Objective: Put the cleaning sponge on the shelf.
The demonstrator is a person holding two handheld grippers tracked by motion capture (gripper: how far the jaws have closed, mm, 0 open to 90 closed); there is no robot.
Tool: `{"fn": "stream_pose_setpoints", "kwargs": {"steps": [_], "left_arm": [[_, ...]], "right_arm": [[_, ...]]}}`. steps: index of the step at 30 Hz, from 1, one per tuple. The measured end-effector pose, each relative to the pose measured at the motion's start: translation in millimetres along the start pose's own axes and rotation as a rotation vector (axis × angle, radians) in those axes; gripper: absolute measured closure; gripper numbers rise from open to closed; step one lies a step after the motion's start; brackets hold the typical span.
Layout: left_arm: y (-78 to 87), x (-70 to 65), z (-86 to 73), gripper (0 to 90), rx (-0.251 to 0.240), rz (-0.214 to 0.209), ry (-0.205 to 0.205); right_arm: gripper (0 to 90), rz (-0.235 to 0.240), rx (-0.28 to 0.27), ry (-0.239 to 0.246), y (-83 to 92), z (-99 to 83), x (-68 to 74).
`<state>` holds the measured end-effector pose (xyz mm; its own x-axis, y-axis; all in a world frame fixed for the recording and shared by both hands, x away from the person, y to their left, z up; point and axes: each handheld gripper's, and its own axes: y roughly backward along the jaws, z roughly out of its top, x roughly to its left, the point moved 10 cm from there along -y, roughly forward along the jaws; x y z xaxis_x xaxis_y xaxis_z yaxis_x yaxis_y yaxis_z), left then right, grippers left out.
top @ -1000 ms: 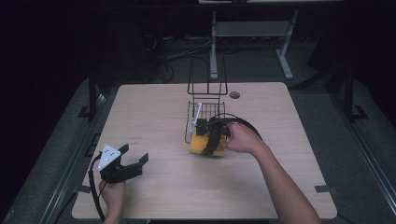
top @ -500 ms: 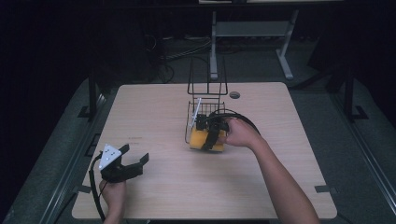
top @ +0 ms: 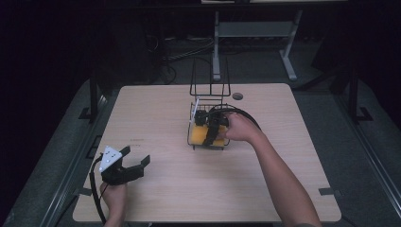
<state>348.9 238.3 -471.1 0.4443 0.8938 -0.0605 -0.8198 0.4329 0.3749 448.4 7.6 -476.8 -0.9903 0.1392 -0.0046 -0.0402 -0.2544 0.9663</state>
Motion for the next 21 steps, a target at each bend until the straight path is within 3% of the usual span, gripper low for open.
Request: {"fn": "stream_pose_setpoints", "kwargs": {"steps": [9, 21], "left_arm": [[-0.6, 0.2, -0.5, 12.8, 0.003, -0.002, 0.001], [-1.0, 0.2, -0.7, 12.8, 0.002, -0.003, 0.003]], "right_arm": [[21.8, 0.006, -0.003, -0.027, -2.0, 3.2, -16.3], [21.7, 0.009, -0.024, -0.019, -15.4, 0.5, -32.5]]}}
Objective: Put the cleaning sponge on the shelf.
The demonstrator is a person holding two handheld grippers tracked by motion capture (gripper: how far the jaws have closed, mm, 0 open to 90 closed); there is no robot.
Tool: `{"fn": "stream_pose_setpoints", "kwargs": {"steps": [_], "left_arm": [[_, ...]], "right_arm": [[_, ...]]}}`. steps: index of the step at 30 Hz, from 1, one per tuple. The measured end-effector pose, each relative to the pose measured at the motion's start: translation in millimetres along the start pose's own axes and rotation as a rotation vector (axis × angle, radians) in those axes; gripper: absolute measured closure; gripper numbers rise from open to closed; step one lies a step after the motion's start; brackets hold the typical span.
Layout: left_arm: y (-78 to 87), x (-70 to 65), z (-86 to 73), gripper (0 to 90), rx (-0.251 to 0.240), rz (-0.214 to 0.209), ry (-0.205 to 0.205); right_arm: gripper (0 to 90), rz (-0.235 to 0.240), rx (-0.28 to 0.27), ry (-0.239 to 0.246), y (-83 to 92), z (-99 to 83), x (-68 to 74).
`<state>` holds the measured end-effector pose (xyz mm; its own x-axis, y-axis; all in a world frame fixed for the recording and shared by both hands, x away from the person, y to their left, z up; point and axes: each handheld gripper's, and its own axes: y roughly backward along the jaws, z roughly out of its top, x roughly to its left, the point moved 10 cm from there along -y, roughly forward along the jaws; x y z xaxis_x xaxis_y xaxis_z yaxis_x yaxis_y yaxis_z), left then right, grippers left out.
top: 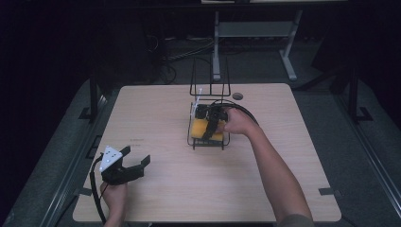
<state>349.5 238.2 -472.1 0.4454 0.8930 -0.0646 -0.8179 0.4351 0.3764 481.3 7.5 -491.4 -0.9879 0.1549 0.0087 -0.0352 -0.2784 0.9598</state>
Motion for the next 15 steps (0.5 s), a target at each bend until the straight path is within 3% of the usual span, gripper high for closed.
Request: {"fn": "stream_pose_setpoints", "kwargs": {"steps": [9, 15], "left_arm": [[0.9, 1.3, 0.3, 12.8, -0.004, 0.002, 0.004], [0.6, 0.5, 0.0, 12.8, 0.0, 0.001, -0.001]], "right_arm": [[21.5, 0.013, 0.04, -0.007, -7.3, -5.2, -1.8], [21.5, 0.007, 0.037, 0.006, -11.3, -3.6, -2.2]]}}
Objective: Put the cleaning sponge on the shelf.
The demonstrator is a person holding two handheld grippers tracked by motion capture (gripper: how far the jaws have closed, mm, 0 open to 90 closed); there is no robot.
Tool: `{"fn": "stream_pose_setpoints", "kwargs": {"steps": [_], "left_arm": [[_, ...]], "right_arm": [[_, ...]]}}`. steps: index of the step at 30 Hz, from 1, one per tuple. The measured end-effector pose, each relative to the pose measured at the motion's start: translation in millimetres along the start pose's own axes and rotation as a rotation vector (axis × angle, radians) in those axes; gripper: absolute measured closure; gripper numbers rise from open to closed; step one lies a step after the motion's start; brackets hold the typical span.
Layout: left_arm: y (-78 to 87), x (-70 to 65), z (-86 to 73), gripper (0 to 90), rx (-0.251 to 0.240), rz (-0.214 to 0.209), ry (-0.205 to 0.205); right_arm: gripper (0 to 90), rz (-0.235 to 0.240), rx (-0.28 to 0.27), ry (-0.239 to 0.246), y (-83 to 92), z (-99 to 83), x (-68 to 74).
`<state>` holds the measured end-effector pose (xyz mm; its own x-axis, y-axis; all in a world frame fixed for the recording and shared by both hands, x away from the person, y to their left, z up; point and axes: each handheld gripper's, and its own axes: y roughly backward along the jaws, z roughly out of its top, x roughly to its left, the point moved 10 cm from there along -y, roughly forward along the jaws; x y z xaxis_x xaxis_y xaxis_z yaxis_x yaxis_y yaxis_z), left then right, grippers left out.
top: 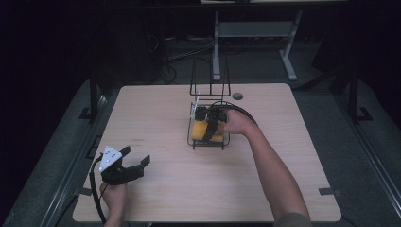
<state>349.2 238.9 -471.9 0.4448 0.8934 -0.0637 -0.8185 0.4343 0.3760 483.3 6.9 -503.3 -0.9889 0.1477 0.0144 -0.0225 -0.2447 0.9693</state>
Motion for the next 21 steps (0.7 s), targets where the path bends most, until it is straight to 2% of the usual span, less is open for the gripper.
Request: {"fn": "stream_pose_setpoints", "kwargs": {"steps": [21], "left_arm": [[0.4, 0.9, 0.1, 12.8, -0.003, 0.002, 0.003]], "right_arm": [[19.5, 0.003, -0.004, -0.008, 0.8, 0.2, -0.6]]}}
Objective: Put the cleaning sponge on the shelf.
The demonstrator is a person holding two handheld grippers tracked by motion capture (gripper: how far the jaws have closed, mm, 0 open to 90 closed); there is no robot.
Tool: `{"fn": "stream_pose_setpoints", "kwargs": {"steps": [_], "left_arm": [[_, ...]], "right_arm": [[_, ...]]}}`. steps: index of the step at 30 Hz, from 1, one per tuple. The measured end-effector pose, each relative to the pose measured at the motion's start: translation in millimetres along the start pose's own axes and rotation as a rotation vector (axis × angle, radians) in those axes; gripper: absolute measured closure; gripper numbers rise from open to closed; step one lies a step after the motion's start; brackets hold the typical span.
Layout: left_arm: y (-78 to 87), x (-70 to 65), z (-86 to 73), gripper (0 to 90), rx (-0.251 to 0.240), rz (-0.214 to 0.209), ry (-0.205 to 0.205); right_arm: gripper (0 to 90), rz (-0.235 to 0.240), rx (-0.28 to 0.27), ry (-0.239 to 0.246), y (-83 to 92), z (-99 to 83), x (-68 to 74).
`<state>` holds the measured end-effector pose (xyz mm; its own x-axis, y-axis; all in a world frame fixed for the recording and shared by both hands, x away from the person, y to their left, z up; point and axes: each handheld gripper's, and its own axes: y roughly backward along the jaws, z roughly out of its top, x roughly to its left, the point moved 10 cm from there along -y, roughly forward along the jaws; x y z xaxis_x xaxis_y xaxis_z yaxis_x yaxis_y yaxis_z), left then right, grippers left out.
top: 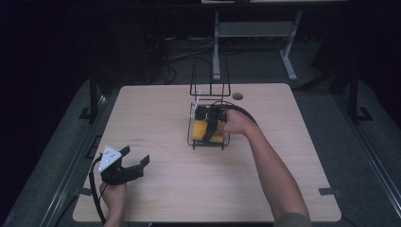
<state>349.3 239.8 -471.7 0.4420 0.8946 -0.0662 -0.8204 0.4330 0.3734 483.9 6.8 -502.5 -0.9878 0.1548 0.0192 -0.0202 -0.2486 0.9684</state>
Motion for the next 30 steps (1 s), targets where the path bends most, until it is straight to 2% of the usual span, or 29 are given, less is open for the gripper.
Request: {"fn": "stream_pose_setpoints", "kwargs": {"steps": [15, 30], "left_arm": [[-0.3, -1.1, 0.3, 12.8, -0.001, -0.004, 0.0], [-0.8, -3.4, 0.2, 12.8, -0.001, -0.009, 0.005]], "right_arm": [[16.6, -0.019, -0.014, -0.011, 9.2, 0.8, 2.1], [16.5, -0.049, -0.023, 0.014, 20.0, 2.3, 5.6]]}}
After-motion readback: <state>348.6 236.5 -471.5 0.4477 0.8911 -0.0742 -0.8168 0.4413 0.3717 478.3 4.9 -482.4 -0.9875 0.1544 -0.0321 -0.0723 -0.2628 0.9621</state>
